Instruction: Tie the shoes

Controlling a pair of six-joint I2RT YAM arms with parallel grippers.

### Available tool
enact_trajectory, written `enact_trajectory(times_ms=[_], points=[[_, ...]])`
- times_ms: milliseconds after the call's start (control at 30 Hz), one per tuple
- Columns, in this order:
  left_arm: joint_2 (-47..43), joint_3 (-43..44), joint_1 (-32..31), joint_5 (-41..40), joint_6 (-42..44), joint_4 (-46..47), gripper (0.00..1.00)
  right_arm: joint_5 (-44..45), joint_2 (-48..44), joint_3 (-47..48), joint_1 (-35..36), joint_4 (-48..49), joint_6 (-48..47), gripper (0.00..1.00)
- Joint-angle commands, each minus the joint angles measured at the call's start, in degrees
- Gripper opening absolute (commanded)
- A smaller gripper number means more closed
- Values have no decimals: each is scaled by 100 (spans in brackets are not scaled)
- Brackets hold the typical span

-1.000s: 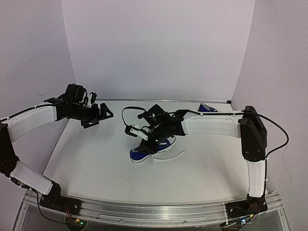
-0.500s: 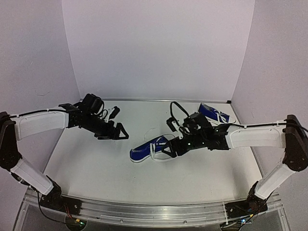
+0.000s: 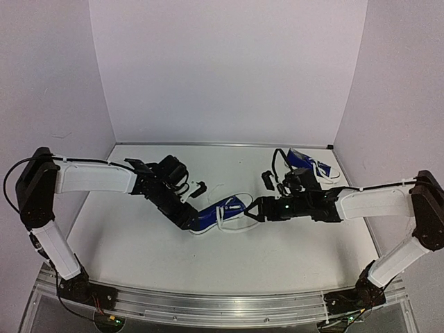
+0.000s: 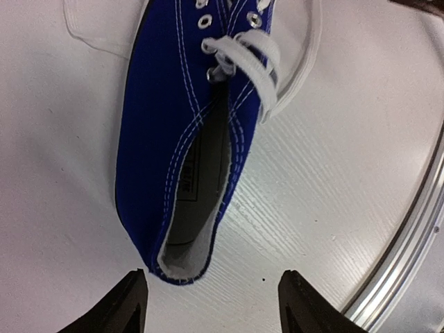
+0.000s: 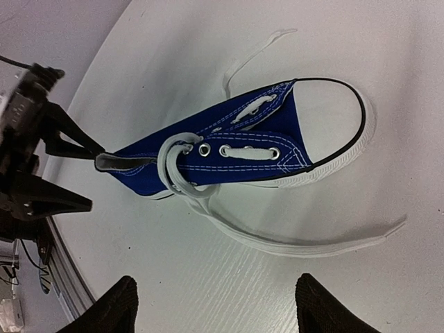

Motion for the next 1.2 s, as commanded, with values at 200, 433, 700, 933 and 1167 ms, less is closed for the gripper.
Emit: enact_trajectory(times_ms=[200, 433, 700, 933, 1167], points=[[613, 384, -177, -333, 459, 345, 26, -340, -319, -250, -166, 420, 177, 74], [461, 478, -219, -415, 352, 411, 23, -395, -259, -330, -178, 520, 192, 75], [491, 544, -238, -521, 369, 482, 49, -434, -258, -373, -189, 553, 200, 75], [432, 567, -386, -105, 603, 518, 64, -438, -284, -412, -186, 563, 220, 75], [469, 623, -391, 152, 812, 263, 81, -461, -306, -441, -203, 563, 221, 76]])
